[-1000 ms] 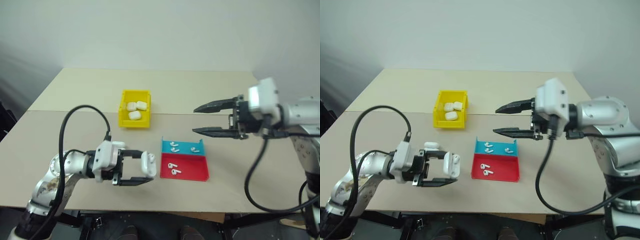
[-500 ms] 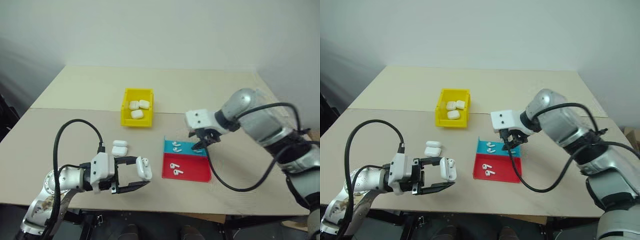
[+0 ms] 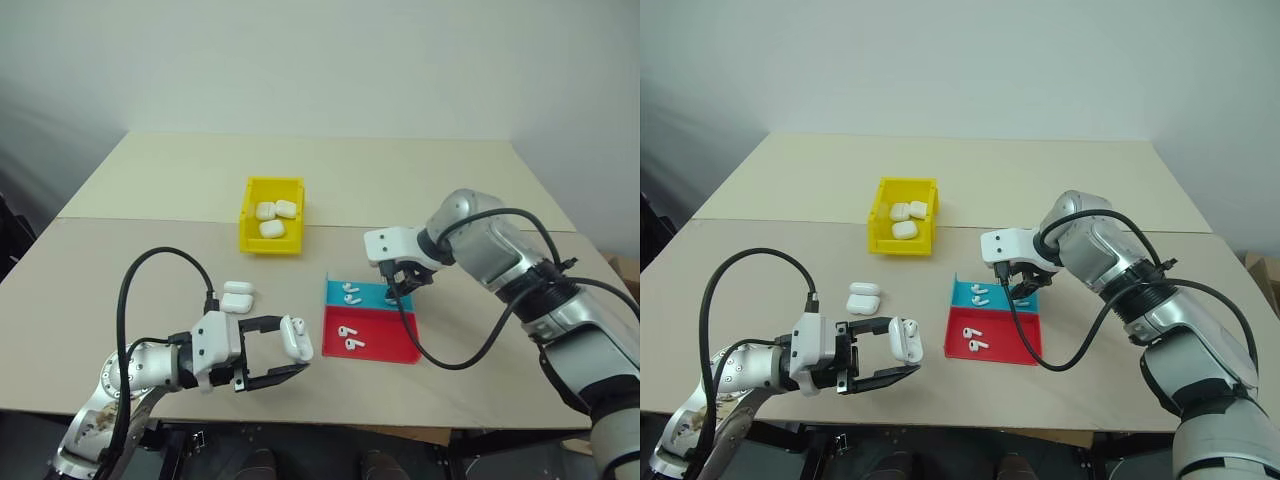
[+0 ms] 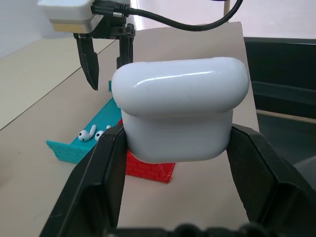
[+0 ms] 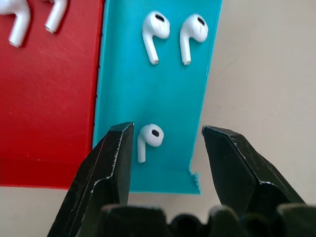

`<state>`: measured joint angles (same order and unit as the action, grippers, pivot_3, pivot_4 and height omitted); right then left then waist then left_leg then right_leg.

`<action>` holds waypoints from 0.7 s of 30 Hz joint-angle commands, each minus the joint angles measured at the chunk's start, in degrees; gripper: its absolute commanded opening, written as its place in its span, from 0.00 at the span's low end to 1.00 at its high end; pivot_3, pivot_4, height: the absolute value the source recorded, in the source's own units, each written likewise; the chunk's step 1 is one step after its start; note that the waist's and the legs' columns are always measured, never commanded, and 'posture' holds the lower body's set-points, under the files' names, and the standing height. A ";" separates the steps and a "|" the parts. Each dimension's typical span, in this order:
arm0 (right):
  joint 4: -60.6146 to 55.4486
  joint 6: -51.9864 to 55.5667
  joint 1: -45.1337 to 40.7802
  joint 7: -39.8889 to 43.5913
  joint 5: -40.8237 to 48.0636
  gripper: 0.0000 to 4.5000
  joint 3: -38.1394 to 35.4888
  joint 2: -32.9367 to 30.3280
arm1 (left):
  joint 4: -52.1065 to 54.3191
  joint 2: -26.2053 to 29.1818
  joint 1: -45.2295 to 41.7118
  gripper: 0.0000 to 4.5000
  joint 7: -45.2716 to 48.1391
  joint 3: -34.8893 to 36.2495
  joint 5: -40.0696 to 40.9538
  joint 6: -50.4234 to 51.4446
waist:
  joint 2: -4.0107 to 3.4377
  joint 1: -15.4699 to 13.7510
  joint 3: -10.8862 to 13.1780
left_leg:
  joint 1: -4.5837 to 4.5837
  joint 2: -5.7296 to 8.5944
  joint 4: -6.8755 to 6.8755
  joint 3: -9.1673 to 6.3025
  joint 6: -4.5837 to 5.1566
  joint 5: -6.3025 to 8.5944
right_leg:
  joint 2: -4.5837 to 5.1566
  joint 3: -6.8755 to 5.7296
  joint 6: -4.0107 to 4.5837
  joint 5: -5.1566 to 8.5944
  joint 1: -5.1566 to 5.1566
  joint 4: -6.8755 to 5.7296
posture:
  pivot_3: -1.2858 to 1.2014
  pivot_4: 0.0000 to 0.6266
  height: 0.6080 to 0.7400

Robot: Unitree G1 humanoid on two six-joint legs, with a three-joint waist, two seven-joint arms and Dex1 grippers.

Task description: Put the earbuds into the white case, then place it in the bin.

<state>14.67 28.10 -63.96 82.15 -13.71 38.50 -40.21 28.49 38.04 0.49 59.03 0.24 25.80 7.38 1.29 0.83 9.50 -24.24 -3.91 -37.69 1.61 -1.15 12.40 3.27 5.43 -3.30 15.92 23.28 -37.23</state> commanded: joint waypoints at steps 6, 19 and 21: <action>1.01 -0.37 0.53 0.71 -3.40 0.60 -0.45 1.05 | 1.87 0.28 -0.54 0.61 -0.07 0.23 -0.25 -1.82 | 0.00 0.01 0.00 | 0.00 0.00 0.00 0.00 0.00 0.00 | 0.00 0.00 0.00 0.00 0.00 -0.01 | 0.52 0.24 1.00; 3.93 0.02 2.09 0.05 -6.69 0.60 -0.31 3.05 | 1.88 0.23 -1.73 0.61 0.22 -0.39 -0.64 -1.32 | 0.00 0.01 0.00 | 0.01 0.00 -0.01 0.00 0.00 0.00 | -0.01 0.00 0.00 0.00 0.00 -0.04 | 0.52 0.24 1.00; 4.64 -0.20 2.21 -0.14 -7.32 0.60 -0.24 3.33 | 1.52 0.26 -2.01 0.61 0.33 -0.42 -0.86 -1.57 | 0.00 0.00 0.00 | 0.01 0.00 -0.01 0.00 0.00 0.00 | 0.00 0.00 0.00 0.00 -0.01 -0.03 | 0.52 0.24 1.00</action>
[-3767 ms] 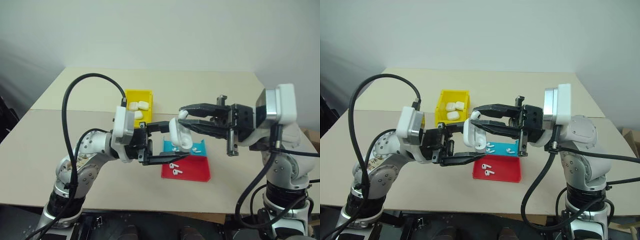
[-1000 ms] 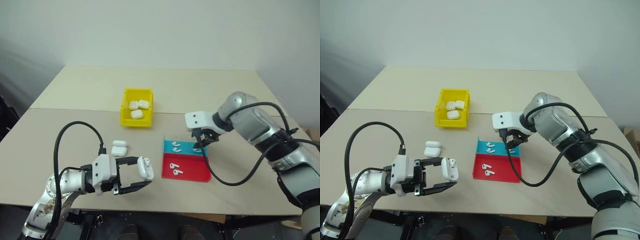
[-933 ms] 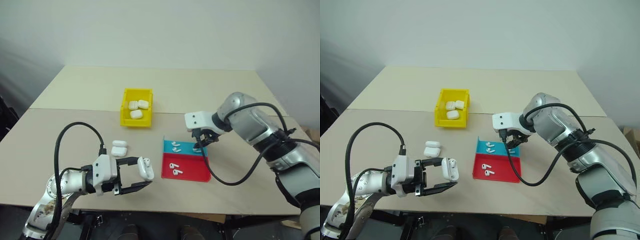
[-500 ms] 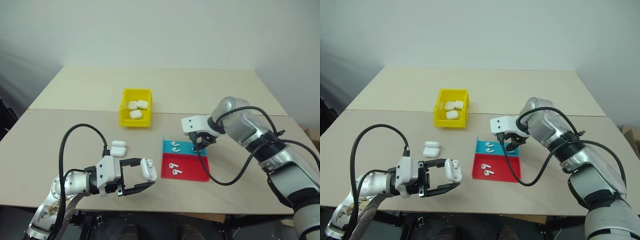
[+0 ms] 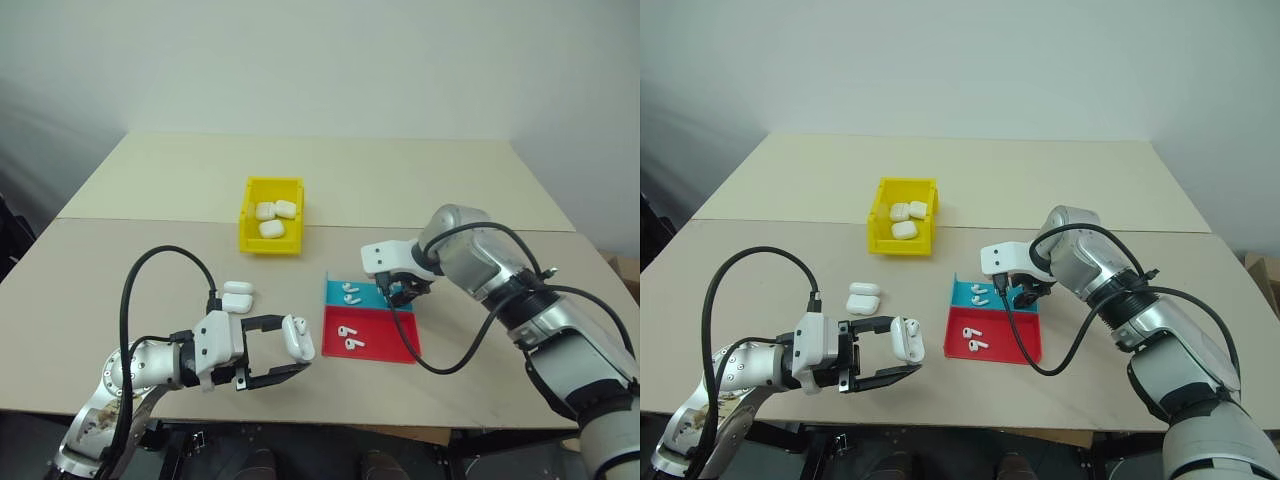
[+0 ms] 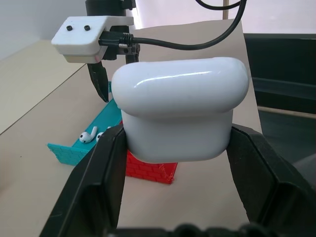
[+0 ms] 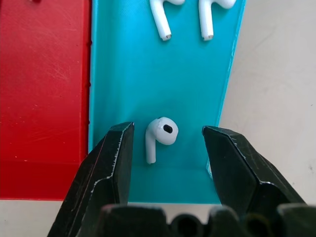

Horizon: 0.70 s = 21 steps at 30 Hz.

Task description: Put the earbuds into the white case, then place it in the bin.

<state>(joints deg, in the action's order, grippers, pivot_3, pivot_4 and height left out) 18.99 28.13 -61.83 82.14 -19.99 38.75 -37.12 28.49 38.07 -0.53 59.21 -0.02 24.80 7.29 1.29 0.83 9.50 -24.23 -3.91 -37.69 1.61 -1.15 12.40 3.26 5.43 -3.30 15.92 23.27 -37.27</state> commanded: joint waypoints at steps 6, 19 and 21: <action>0.93 -0.47 0.66 0.32 -1.65 0.60 -0.95 0.70 | 1.10 0.24 -1.88 0.61 0.15 -0.01 0.18 -1.26 | 0.00 0.01 0.00 | 0.01 0.00 -0.01 0.00 0.00 0.00 | -0.01 0.01 0.00 0.00 0.00 -0.03 | 0.52 0.24 1.00; 0.17 -0.45 1.18 -0.29 -1.66 0.40 -1.60 1.05 | 0.85 0.61 -2.23 0.61 0.89 0.06 0.29 -1.23 | 0.00 0.05 0.00 | 0.07 0.00 -0.04 0.00 0.00 0.00 | -0.01 0.01 0.00 0.00 -0.01 -0.19 | 0.52 0.24 1.00; -0.23 -0.51 1.27 -0.02 -1.40 0.40 -1.76 1.03 | 0.94 0.72 -2.21 0.61 0.84 0.09 0.27 -1.06 | 0.00 0.05 0.00 | 0.08 0.00 -0.05 0.00 0.00 0.00 | -0.01 0.02 0.00 0.00 -0.01 -0.22 | 0.52 0.24 1.00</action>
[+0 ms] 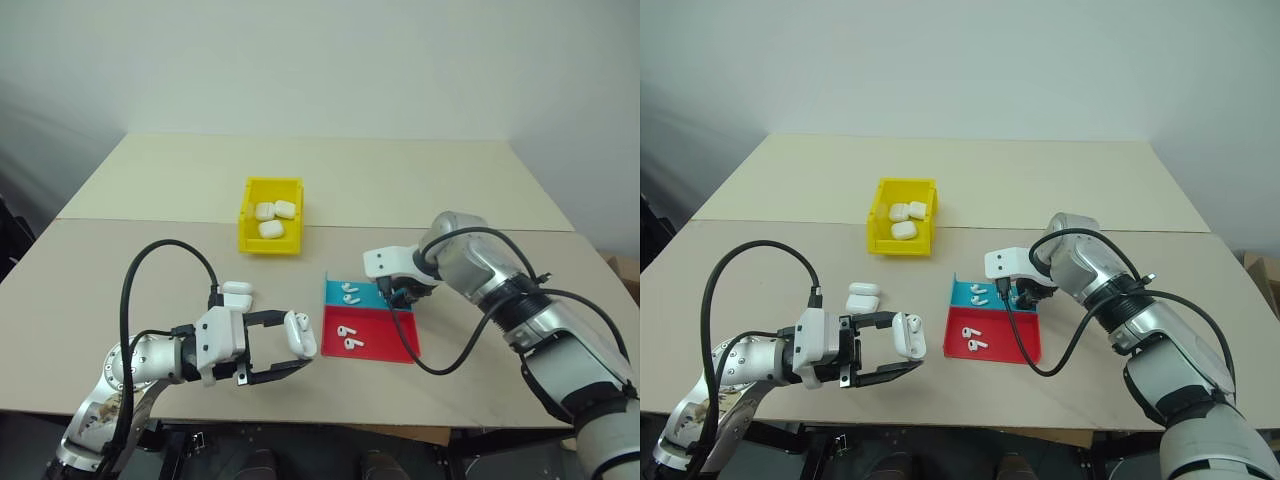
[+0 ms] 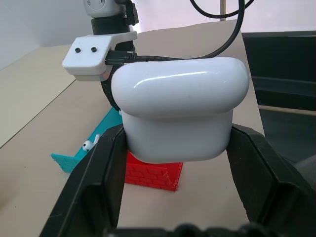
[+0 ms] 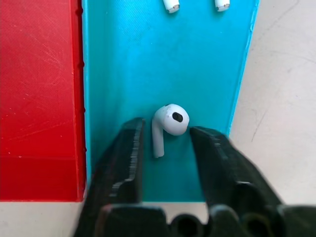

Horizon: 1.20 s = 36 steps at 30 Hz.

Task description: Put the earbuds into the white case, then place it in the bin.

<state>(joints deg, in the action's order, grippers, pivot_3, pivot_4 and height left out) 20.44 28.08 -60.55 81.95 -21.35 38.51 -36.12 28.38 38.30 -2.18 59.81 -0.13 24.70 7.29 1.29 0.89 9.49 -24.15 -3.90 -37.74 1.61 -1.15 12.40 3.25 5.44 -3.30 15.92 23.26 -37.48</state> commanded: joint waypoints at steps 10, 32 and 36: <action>-0.95 -1.31 -0.24 -1.06 -0.66 0.40 -1.64 0.80 | 0.75 0.30 -0.87 0.61 -0.07 0.10 0.01 -1.36 | 0.00 0.04 0.00 | 0.02 0.00 0.00 0.00 0.00 0.00 | -0.01 0.01 0.00 0.00 0.00 -0.04 | 0.52 0.24 1.00; -1.54 -2.35 0.67 -0.60 -1.19 0.21 -1.89 0.33 | 0.86 0.33 -0.89 0.61 -0.26 0.10 -0.12 -1.23 | 0.00 0.04 0.00 | 0.03 0.00 -0.01 0.00 0.00 0.00 | -0.01 0.01 0.00 0.00 -0.01 -0.05 | 0.52 0.24 1.00; -1.55 -2.57 0.81 -0.92 -1.27 0.21 -2.03 0.23 | 1.09 0.42 -0.81 0.61 -0.34 0.10 -0.14 -1.09 | 0.00 0.04 0.00 | 0.03 0.00 -0.01 0.00 0.00 0.00 | -0.01 0.01 0.00 0.00 -0.01 -0.05 | 0.52 0.24 1.00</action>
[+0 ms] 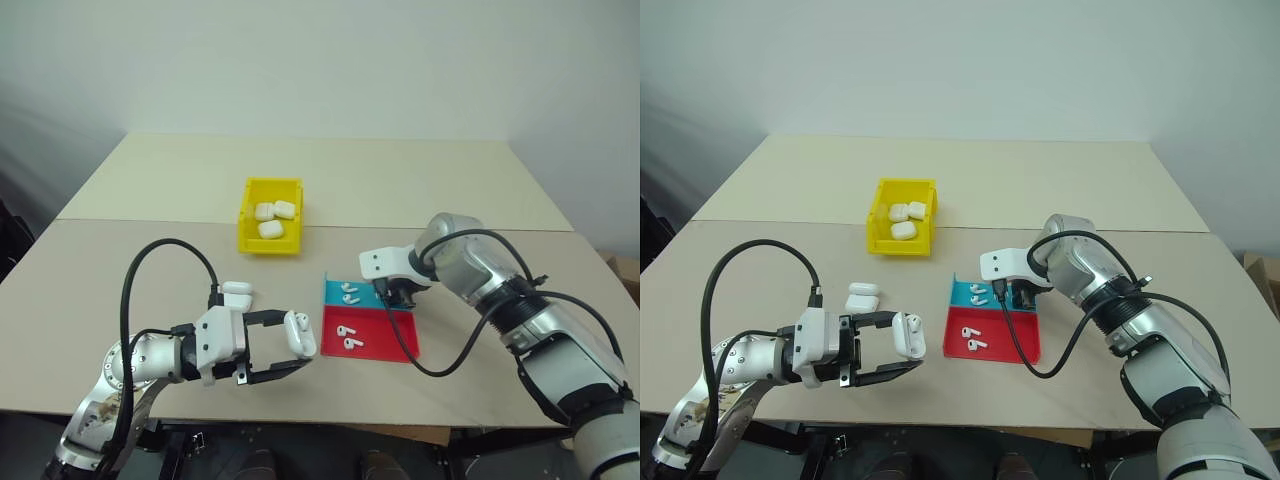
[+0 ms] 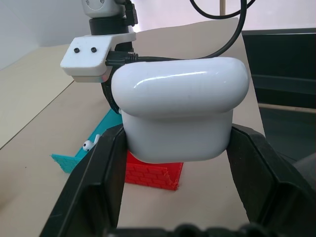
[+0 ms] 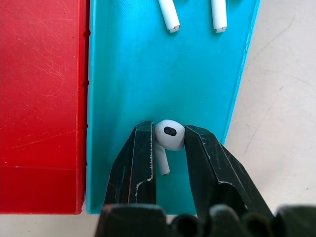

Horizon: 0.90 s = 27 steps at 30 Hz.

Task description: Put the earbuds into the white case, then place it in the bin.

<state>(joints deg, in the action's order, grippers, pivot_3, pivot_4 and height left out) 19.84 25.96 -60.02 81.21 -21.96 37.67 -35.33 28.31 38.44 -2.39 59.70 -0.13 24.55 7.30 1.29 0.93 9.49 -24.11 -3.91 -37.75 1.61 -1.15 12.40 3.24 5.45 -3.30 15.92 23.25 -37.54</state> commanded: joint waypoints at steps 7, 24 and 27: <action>-4.78 1.09 -0.55 -0.36 1.27 0.21 -4.84 -1.87 | 1.27 -0.12 -1.82 0.61 -0.48 0.30 0.89 -0.71 | 0.00 -0.05 0.00 | -0.01 0.00 0.00 0.00 0.00 0.00 | 0.00 0.00 0.00 0.00 0.00 0.00 | 0.52 0.24 1.00; -50.34 45.79 5.40 -11.79 50.54 0.21 -67.71 7.83 | 0.53 -5.35 -20.40 0.61 -5.21 0.11 13.16 11.25 | 0.03 -0.31 -0.01 | -0.05 0.01 -0.03 -0.18 0.00 0.00 | -0.02 -0.10 -0.01 0.00 -0.11 -0.01 | 0.52 0.24 1.00; -55.71 51.95 6.81 -17.71 61.31 0.21 -76.59 14.62 | -1.53 -6.63 -24.29 0.61 -4.13 -1.56 13.16 11.83 | 0.00 -0.04 -0.02 | -0.04 0.03 -0.05 -0.18 0.00 0.00 | -0.02 -0.08 -0.01 0.00 -0.11 -0.07 | 0.52 0.24 1.00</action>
<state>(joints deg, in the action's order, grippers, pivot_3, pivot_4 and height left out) -32.48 74.83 -52.50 66.73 33.55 -34.52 -21.91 26.76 32.38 -25.35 54.92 -1.10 36.62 19.18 1.29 0.89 9.47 -24.13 -3.85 -37.80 1.44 -1.15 12.39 3.22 5.40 -3.31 15.92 23.15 -37.65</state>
